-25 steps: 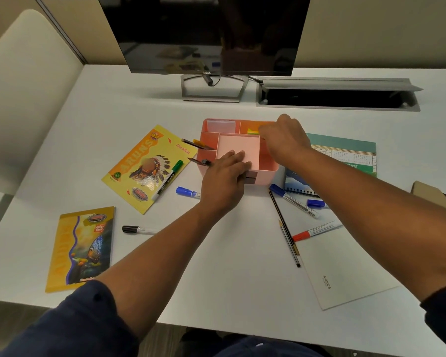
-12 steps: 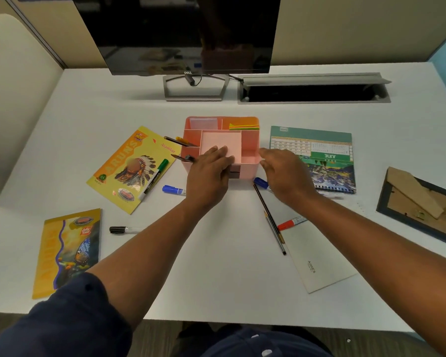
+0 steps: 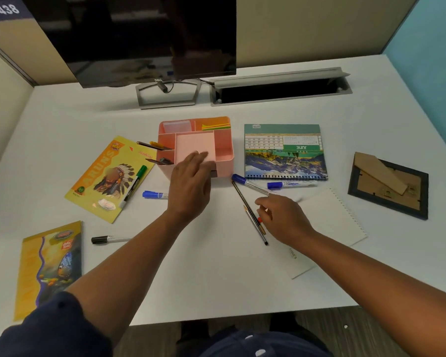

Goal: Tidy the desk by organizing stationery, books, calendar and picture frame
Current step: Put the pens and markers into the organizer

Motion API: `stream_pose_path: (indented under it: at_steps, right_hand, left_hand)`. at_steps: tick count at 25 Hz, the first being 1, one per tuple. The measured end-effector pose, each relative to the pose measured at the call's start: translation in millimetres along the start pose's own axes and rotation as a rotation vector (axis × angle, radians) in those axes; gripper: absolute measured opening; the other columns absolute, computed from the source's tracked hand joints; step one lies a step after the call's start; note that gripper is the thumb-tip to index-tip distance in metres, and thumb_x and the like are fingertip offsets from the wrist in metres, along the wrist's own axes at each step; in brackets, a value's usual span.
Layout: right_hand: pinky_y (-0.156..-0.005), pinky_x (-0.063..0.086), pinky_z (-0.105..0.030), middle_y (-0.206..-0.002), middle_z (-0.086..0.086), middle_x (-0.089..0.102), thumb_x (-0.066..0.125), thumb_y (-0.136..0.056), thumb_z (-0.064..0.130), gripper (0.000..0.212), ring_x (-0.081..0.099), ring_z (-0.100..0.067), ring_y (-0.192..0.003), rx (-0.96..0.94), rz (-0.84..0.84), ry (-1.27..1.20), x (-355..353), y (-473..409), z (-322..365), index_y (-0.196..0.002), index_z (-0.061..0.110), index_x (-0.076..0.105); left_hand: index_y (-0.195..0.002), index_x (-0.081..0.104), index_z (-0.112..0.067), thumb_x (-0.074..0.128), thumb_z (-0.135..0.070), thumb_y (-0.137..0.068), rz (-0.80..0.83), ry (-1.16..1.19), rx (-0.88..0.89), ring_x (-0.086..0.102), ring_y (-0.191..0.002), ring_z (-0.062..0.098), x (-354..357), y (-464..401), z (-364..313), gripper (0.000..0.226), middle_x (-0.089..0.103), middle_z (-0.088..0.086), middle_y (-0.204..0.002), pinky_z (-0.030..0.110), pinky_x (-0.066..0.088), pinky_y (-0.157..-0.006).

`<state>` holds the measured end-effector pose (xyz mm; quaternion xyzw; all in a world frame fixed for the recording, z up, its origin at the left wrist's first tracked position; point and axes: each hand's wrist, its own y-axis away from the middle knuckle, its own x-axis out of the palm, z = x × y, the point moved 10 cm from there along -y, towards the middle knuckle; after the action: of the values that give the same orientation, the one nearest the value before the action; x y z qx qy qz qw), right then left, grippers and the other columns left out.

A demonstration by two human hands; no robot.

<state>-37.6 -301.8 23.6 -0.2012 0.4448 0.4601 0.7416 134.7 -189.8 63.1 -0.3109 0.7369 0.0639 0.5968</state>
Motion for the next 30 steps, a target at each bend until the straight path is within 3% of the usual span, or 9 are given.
stream_pose_path:
  at_steps: [2, 4, 7, 9, 12, 15, 18, 22, 30]
  right_hand:
    - [-0.079, 0.057, -0.039, -0.099, -0.003, 0.073, 0.06, -0.095, 0.023, 0.02, 0.066, -0.022, -0.089, 0.042, 0.031, 0.014, 7, 7, -4, -0.109, 0.018, 0.073]
    - [-0.071, 0.056, -0.037, -0.085, 0.001, 0.07, 0.059, -0.094, 0.026, 0.014, 0.063, -0.019, -0.076, 0.1, 0.079, 0.043, 14, 12, -7, -0.093, 0.02, 0.072]
    - [-0.069, 0.057, -0.036, -0.078, 0.004, 0.069, 0.06, -0.094, 0.032, 0.015, 0.063, -0.016, -0.071, 0.175, 0.142, 0.094, 25, 18, -13, -0.089, 0.023, 0.071]
    - [-0.068, 0.057, -0.033, -0.079, 0.004, 0.069, 0.059, -0.095, 0.036, 0.017, 0.062, -0.016, -0.071, 0.19, 0.161, 0.125, 30, 20, -13, -0.092, 0.024, 0.07]
    - [-0.063, 0.051, -0.028, -0.08, 0.002, 0.067, 0.057, -0.097, 0.038, 0.018, 0.061, -0.017, -0.072, 0.192, 0.17, 0.165, 34, 22, -12, -0.094, 0.023, 0.067]
    - [-0.061, 0.046, -0.027, -0.081, 0.002, 0.066, 0.058, -0.097, 0.04, 0.019, 0.061, -0.018, -0.073, 0.21, 0.182, 0.181, 36, 21, -13, -0.093, 0.023, 0.065]
    - [-0.062, 0.05, -0.028, -0.077, 0.003, 0.065, 0.062, -0.094, 0.045, 0.023, 0.062, -0.017, -0.072, 0.262, 0.219, 0.188, 43, 21, -16, -0.086, 0.024, 0.064]
    - [-0.065, 0.055, -0.031, -0.07, 0.002, 0.065, 0.07, -0.088, 0.047, 0.028, 0.064, -0.018, -0.066, 0.316, 0.274, 0.134, 54, 22, -15, -0.078, 0.021, 0.065]
    - [-0.06, 0.045, -0.027, -0.069, 0.002, 0.06, 0.069, -0.09, 0.042, 0.026, 0.061, -0.02, -0.068, 0.297, 0.33, 0.183, 61, 21, -9, -0.078, 0.019, 0.063]
  left_hand:
    - [-0.118, 0.068, -0.012, 0.072, -0.008, -0.087, 0.041, 0.011, 0.156, 0.059, -0.115, 0.031, 12, 16, -30, 0.031, 0.065, 0.011, -0.124, 0.043, 0.052, -0.093]
    - [-0.119, 0.07, -0.013, 0.07, -0.011, -0.09, 0.221, 0.088, 0.183, 0.062, -0.103, 0.026, 36, 31, -49, 0.029, 0.068, 0.009, -0.115, 0.034, 0.051, -0.085]
    - [-0.123, 0.068, -0.018, 0.065, -0.025, -0.096, 0.505, 0.21, -0.012, 0.061, -0.104, 0.02, 75, 48, -55, 0.028, 0.068, 0.003, -0.118, 0.029, 0.049, -0.088]
    - [-0.111, 0.07, -0.02, 0.065, -0.036, -0.095, 0.575, 0.267, -0.198, 0.061, -0.092, 0.018, 90, 53, -52, 0.024, 0.069, 0.001, -0.104, 0.029, 0.051, -0.08]
    - [-0.087, 0.068, -0.018, 0.065, -0.055, -0.09, 0.591, 0.276, -0.409, 0.059, -0.073, 0.015, 104, 60, -45, 0.036, 0.066, -0.002, -0.08, 0.026, 0.047, -0.064]
    - [-0.078, 0.065, -0.018, 0.07, -0.059, -0.084, 0.576, 0.276, -0.529, 0.059, -0.068, 0.013, 108, 63, -40, 0.041, 0.062, -0.003, -0.072, 0.026, 0.046, -0.06]
    - [-0.078, 0.068, -0.013, 0.077, -0.05, -0.082, 0.593, 0.339, -0.64, 0.059, -0.066, 0.013, 111, 64, -37, 0.038, 0.064, 0.001, -0.071, 0.024, 0.044, -0.058]
    - [-0.083, 0.073, -0.007, 0.083, -0.036, -0.08, 0.617, 0.431, -0.744, 0.071, -0.077, 0.021, 112, 72, -31, 0.031, 0.072, 0.008, -0.08, 0.031, 0.056, -0.07]
    - [-0.074, 0.064, -0.005, 0.087, -0.019, -0.07, 0.67, 0.532, -0.858, 0.076, -0.077, 0.031, 111, 87, -14, 0.027, 0.075, 0.018, -0.079, 0.045, 0.064, -0.075]
